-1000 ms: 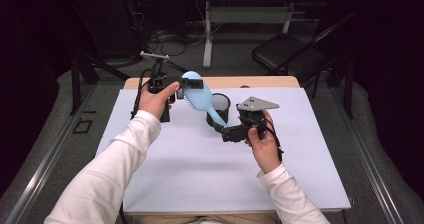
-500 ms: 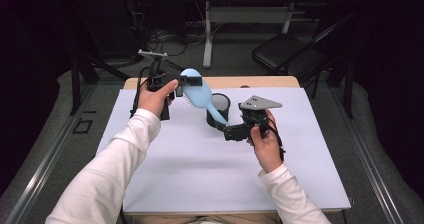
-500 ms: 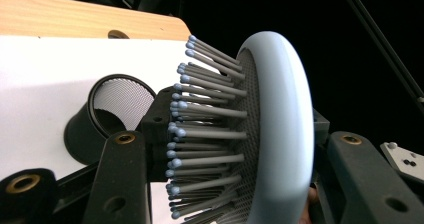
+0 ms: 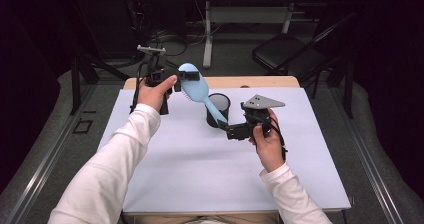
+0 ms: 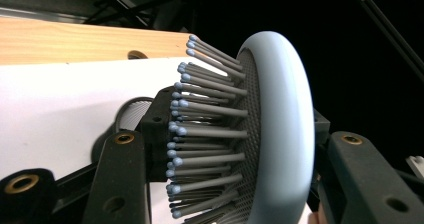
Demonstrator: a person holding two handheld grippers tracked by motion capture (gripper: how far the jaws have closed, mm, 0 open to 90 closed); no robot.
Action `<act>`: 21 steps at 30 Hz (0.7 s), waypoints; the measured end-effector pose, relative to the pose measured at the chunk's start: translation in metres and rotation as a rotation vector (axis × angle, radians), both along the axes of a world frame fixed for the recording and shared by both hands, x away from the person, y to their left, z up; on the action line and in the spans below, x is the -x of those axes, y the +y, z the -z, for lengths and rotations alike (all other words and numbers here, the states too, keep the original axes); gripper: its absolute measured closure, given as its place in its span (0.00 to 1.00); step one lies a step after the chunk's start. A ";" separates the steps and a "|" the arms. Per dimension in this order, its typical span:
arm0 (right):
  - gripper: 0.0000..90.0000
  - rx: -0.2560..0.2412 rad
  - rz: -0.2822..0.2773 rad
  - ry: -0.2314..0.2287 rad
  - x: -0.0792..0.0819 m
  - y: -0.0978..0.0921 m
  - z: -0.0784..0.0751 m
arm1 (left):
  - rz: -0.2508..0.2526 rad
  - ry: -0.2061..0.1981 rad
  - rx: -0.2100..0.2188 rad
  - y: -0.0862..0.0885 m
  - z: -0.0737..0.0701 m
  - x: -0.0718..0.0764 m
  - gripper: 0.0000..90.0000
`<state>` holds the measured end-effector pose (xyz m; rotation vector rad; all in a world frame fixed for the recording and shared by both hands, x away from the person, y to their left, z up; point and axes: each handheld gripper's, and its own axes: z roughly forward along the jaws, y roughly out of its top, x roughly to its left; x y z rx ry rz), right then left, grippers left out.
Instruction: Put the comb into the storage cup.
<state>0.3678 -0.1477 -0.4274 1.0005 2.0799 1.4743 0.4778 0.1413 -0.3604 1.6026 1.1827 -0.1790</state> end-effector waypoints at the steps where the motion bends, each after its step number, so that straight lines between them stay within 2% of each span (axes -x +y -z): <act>1: 0.00 -0.001 0.000 -0.001 0.000 -0.001 0.000 | -0.007 -0.001 0.001 0.001 0.000 -0.001 0.55; 6: 0.00 -0.007 0.009 -0.002 -0.002 -0.004 0.000 | -0.056 -0.047 0.002 0.004 -0.002 -0.004 0.55; 9: 0.00 -0.012 0.014 -0.001 -0.002 -0.006 0.000 | -0.071 -0.040 0.018 0.006 0.000 -0.007 0.55; 13: 0.00 -0.013 0.016 0.000 -0.002 -0.007 0.000 | -0.072 -0.034 0.009 0.007 0.003 -0.012 0.55; 21: 0.00 -0.017 0.029 0.003 -0.002 -0.009 0.000 | -0.091 -0.049 0.004 0.008 0.002 -0.017 0.55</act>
